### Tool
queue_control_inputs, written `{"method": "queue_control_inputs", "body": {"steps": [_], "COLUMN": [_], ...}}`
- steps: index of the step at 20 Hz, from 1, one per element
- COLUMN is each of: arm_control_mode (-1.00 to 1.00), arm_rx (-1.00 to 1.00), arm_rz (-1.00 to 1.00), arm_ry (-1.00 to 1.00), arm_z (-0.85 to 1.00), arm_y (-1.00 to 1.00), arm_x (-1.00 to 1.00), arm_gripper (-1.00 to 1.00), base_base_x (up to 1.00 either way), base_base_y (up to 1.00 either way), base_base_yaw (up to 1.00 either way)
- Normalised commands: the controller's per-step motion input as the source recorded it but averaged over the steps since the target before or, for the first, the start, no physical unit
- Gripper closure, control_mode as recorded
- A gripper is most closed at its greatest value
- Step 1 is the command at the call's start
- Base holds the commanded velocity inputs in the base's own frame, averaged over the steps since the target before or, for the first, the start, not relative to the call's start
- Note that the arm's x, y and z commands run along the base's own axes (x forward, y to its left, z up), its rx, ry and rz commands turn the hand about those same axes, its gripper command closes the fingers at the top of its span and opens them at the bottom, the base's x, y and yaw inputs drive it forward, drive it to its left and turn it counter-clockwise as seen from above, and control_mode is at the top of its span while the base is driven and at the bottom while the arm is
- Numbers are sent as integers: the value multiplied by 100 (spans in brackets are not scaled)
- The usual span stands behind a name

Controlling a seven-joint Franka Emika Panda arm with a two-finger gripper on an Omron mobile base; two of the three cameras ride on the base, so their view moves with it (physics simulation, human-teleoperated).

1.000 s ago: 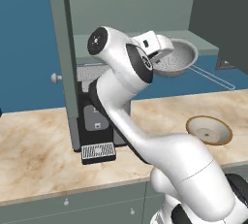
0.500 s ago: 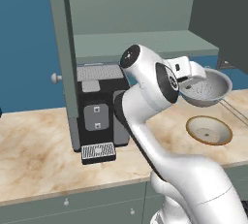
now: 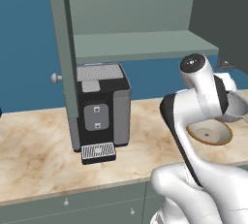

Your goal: Open the cabinet and setup a tea strainer by placing it in the bowl upright.

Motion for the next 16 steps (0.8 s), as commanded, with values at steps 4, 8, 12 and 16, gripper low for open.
{"method": "queue_control_inputs", "body": {"steps": [4, 8, 12, 16], "arm_control_mode": [-100, -100, -100, -100], "arm_rx": [10, 4, 0, 0], "arm_rz": [11, 6, 1, 0], "arm_ry": [2, 7, 0, 1], "arm_z": [-48, -51, -50, -33], "arm_y": [-32, -25, -33, -39], "arm_x": [0, 8, 26, 39], "arm_gripper": [100, 100, 100, 100], "base_base_x": [0, 0, 0, 0], "base_base_y": [0, 0, 0, 0], "base_base_yaw": [0, 0, 0, 0]}}
